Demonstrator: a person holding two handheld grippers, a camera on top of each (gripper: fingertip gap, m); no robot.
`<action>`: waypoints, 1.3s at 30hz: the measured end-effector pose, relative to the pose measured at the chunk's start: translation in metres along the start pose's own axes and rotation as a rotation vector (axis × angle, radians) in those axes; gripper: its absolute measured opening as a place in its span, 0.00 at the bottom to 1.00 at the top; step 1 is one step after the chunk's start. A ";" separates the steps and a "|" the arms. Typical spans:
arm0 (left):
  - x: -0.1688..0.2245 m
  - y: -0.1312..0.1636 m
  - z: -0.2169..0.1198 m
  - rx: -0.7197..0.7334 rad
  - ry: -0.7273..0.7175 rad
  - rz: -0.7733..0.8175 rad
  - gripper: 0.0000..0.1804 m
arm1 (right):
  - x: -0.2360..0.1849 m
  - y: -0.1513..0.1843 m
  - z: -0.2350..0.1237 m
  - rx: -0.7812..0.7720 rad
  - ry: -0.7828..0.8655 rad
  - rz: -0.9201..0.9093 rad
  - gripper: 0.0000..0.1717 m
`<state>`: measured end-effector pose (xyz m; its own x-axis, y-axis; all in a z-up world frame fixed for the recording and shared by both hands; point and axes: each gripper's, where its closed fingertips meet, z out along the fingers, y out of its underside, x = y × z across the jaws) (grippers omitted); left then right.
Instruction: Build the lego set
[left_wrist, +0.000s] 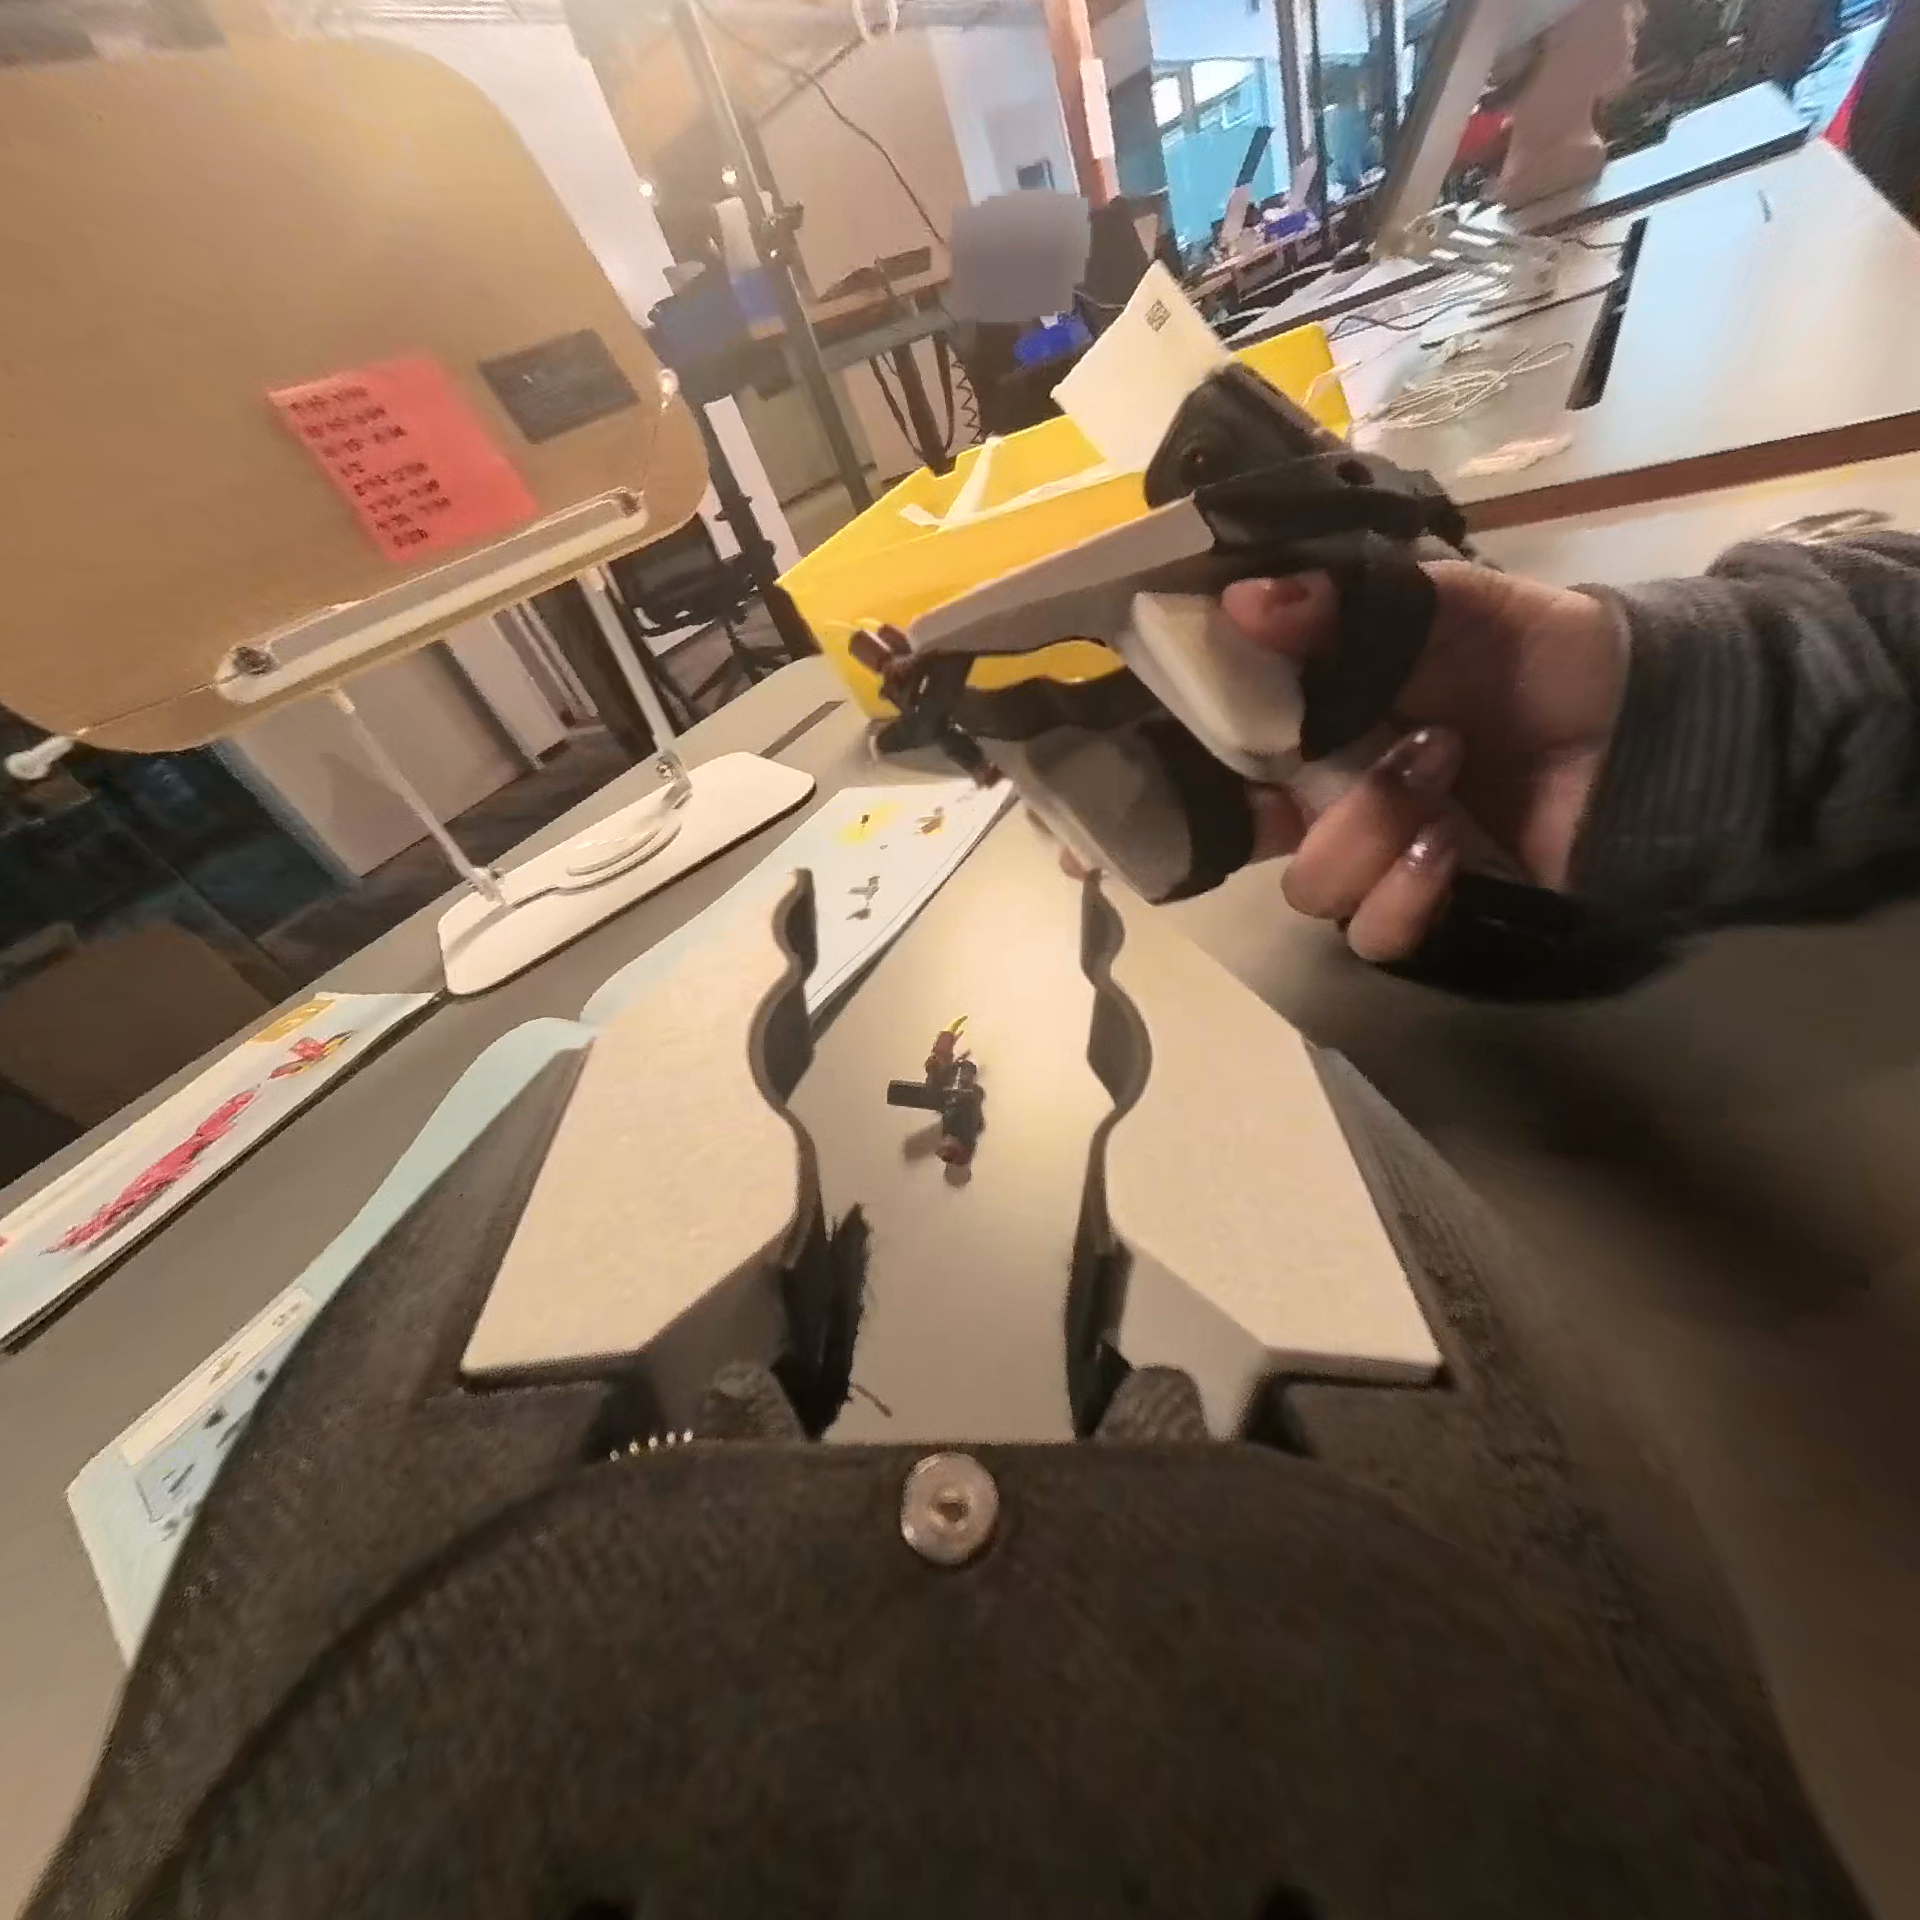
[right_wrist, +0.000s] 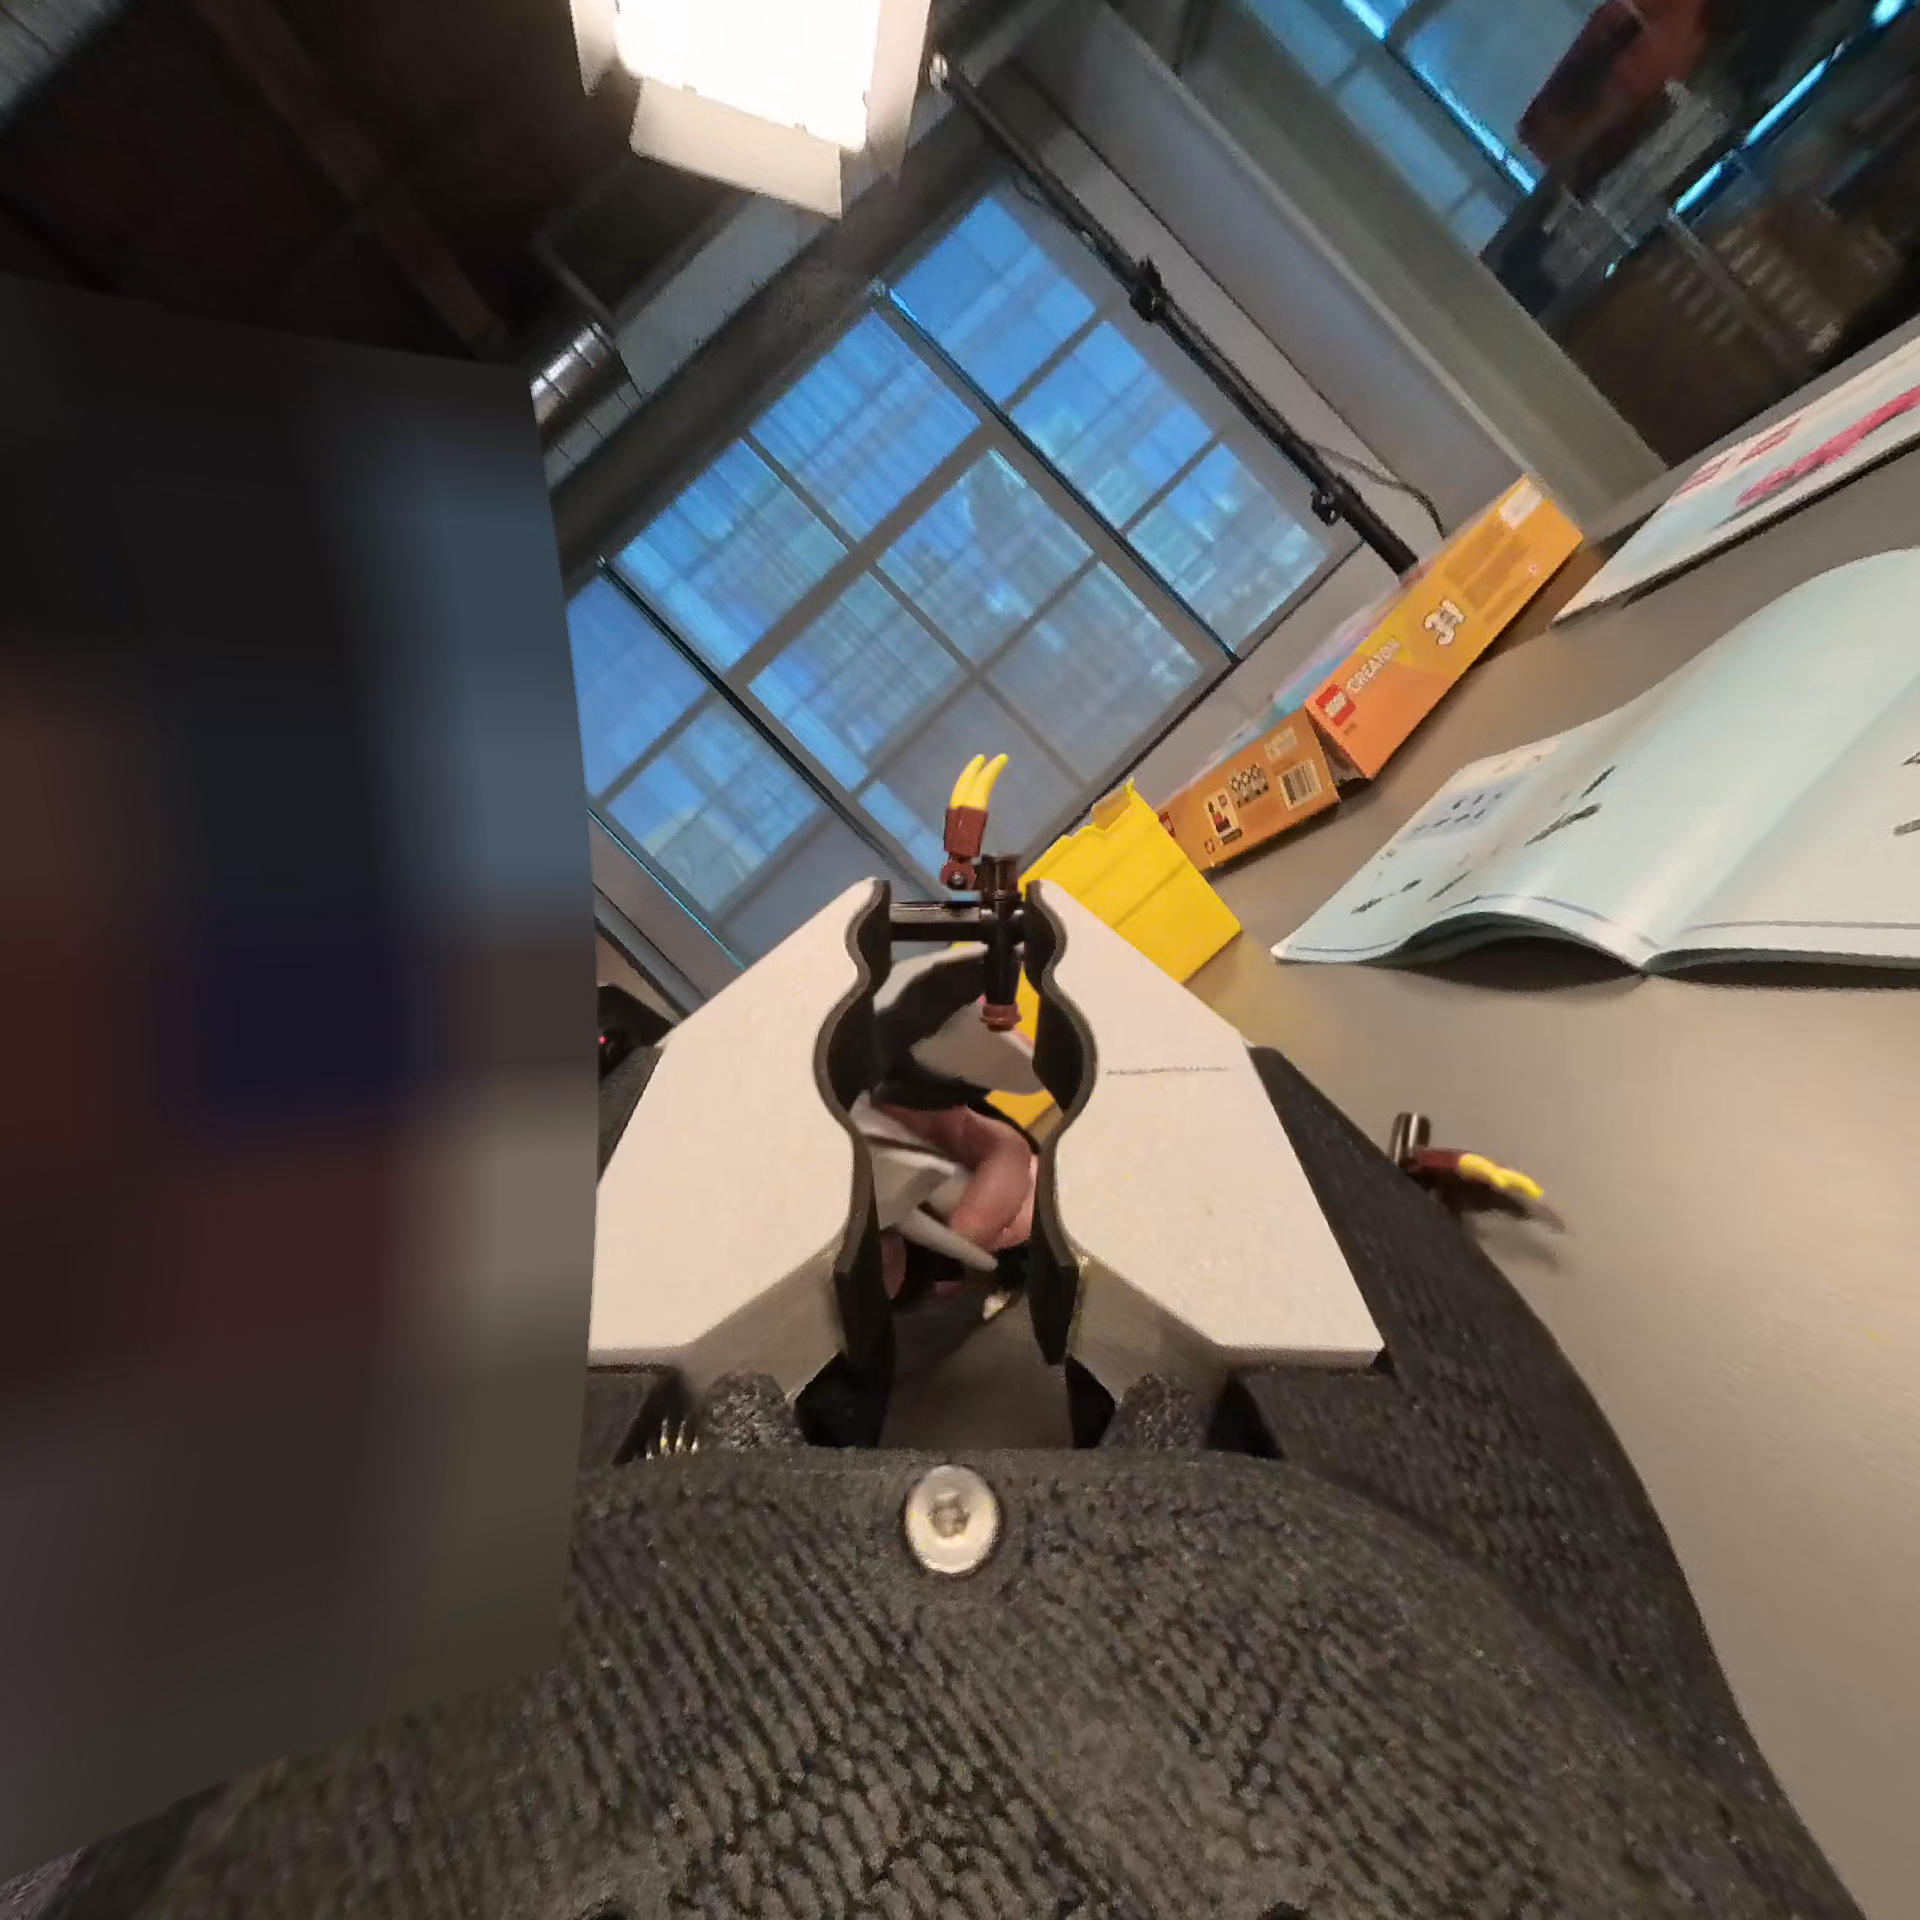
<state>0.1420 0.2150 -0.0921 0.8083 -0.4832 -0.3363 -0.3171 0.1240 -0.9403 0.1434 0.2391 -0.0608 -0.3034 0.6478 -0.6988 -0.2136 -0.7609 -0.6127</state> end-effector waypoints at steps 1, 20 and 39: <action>0.001 0.000 -0.002 0.004 0.017 -0.005 0.27 | 0.001 -0.005 -0.003 0.020 0.001 -0.005 0.14; -0.008 0.082 0.017 -0.528 0.156 -0.067 0.27 | 0.035 -0.074 -0.024 0.165 0.447 -0.896 0.14; -0.050 0.050 -0.004 -0.246 0.032 -0.182 0.26 | 0.025 -0.174 -0.138 0.600 0.873 -1.012 0.13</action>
<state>0.0838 0.2421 -0.1220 0.8482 -0.5055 -0.1583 -0.2824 -0.1786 -0.9425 0.3006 0.3931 -0.0225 0.8080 0.5530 -0.2036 -0.4011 0.2629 -0.8775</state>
